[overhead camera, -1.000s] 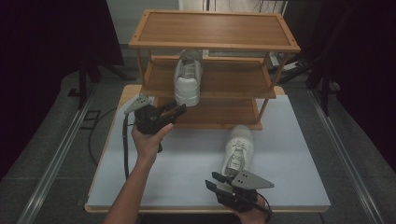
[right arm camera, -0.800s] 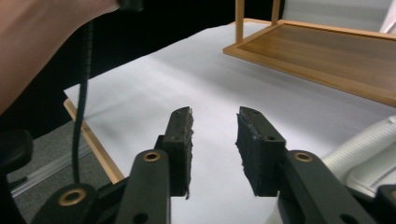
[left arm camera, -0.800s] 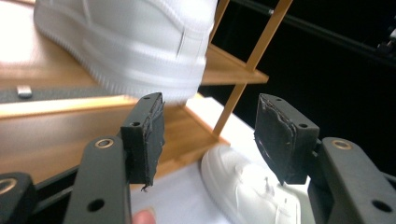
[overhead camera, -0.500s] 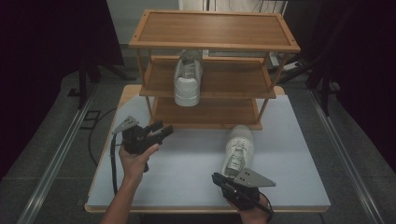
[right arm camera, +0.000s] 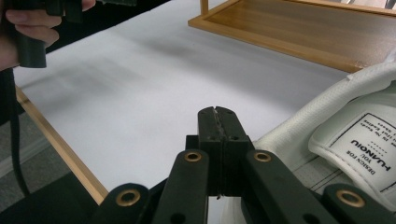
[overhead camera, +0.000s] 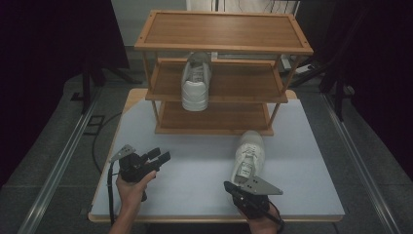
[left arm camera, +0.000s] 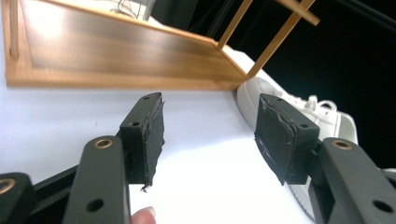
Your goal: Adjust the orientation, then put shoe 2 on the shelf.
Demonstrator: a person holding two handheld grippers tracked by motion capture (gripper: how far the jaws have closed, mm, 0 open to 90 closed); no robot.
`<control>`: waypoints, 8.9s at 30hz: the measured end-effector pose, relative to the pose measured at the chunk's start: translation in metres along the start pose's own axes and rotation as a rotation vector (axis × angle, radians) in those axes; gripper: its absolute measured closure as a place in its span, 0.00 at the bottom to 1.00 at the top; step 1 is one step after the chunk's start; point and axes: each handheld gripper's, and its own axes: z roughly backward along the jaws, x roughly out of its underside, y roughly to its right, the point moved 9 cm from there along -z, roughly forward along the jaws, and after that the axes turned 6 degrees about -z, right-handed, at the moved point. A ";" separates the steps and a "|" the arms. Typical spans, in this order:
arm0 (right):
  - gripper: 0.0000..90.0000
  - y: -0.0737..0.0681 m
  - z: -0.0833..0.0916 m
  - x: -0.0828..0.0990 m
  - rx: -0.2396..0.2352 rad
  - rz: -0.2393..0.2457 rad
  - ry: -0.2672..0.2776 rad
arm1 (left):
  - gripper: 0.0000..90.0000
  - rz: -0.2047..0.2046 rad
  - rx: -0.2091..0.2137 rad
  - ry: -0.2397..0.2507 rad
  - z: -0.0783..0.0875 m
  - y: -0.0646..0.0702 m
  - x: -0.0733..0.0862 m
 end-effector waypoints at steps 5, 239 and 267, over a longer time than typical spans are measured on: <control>0.99 -0.001 0.001 0.003 0.016 0.003 -0.005 | 0.47 0.002 0.010 -0.028 -0.003 0.000 0.008; 0.91 0.118 0.044 -0.209 -0.004 -0.354 0.494 | 0.48 0.130 0.046 -0.011 0.004 -0.019 0.013; 0.91 0.135 -0.036 -0.265 0.165 -0.426 0.464 | 0.48 0.149 0.054 0.014 0.008 -0.025 0.010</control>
